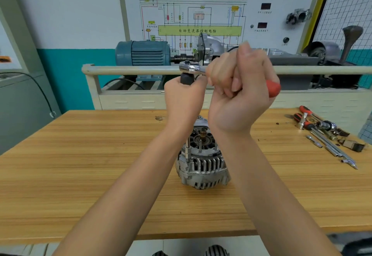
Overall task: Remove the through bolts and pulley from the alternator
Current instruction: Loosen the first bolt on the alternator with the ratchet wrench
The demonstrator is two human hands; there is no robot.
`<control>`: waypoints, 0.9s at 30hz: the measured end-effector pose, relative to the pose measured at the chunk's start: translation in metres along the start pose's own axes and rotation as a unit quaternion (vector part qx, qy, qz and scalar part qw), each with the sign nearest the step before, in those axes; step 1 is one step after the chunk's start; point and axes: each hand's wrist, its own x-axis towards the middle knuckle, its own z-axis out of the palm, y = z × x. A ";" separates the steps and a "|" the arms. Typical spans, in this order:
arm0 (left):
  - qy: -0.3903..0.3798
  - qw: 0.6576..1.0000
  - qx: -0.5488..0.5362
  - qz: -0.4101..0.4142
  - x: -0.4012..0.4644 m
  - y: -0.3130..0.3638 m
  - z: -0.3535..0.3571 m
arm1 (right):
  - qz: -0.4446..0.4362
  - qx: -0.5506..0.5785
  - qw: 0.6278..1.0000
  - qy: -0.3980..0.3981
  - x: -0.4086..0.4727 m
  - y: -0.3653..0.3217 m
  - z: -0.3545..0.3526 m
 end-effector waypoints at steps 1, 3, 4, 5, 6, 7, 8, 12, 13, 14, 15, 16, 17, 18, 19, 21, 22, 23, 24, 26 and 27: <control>-0.021 1.000 -0.003 -0.004 0.000 0.000 -0.002 | -0.003 -0.002 1.000 -0.004 0.000 -0.001 -0.001; -0.091 0.995 -0.016 -0.027 0.002 0.001 -0.010 | 0.032 0.031 0.999 -0.011 0.007 -0.003 -0.007; -0.134 0.990 -0.027 -0.038 0.004 0.003 -0.016 | 0.067 0.056 0.996 -0.011 0.013 -0.004 -0.011; -0.178 0.982 -0.040 -0.048 0.007 0.004 -0.021 | 0.107 0.083 0.991 -0.002 0.020 -0.004 -0.016; -0.221 0.972 -0.056 -0.058 0.009 0.004 -0.026 | 0.149 0.116 0.982 0.017 0.025 -0.003 -0.020; -0.260 0.960 -0.071 -0.068 0.011 0.005 -0.030 | 0.193 0.154 0.968 0.046 0.030 -0.001 -0.024; -0.293 0.950 -0.082 -0.076 0.012 0.005 -0.032 | 0.229 0.199 0.949 0.079 0.033 0.001 -0.028; -0.289 0.950 -0.079 -0.085 0.010 0.004 -0.026 | 0.253 0.293 0.911 0.141 0.037 0.005 -0.038; -0.261 0.959 -0.072 -0.086 0.010 0.004 -0.024 | 0.242 0.279 0.919 0.135 0.035 0.003 -0.037; -0.226 0.968 -0.064 -0.084 0.009 0.004 -0.020 | 0.229 0.254 0.932 0.124 0.033 0.001 -0.035; -0.186 0.978 -0.052 -0.079 0.008 0.003 -0.016 | 0.210 0.219 0.947 0.106 0.030 -0.001 -0.033; -0.141 0.987 -0.038 -0.070 0.006 0.002 -0.012 | 0.184 0.179 0.963 0.084 0.027 -0.002 -0.029; -0.092 0.994 -0.022 -0.056 0.004 0.002 -0.008 | 0.151 0.138 0.977 0.057 0.022 -0.003 -0.024; -0.045 0.998 -0.009 -0.039 0.003 0.001 -0.005 | 0.114 0.099 0.988 0.031 0.017 -0.003 -0.018; -0.008 1.000 -0.002 -0.025 0.001 0.000 -0.001 | 0.077 0.062 0.995 0.013 0.012 -0.003 -0.012; 0.028 1.000 -0.008 -0.008 -0.001 -0.001 0.002 | 0.019 0.005 1.000 -0.005 0.004 -0.001 -0.003; 0.028 1.000 -0.013 -0.005 -0.001 -0.001 0.002 | 0.006 -0.006 1.000 -0.008 0.003 -0.001 -0.001; 0.016 1.000 -0.014 -0.005 -0.001 -0.002 0.000 | 0.007 -0.002 1.000 -0.010 0.003 -0.001 0.000; -0.007 1.000 -0.012 -0.008 -0.001 -0.002 -0.003 | 0.021 0.016 1.000 -0.012 0.005 -0.002 -0.002; -0.084 0.996 -0.015 -0.017 0.001 0.001 -0.012 | 0.077 0.067 0.995 -0.007 0.014 -0.005 -0.011; -0.134 0.990 -0.027 -0.024 0.003 0.002 -0.017 | 0.115 0.095 0.989 0.007 0.019 -0.007 -0.016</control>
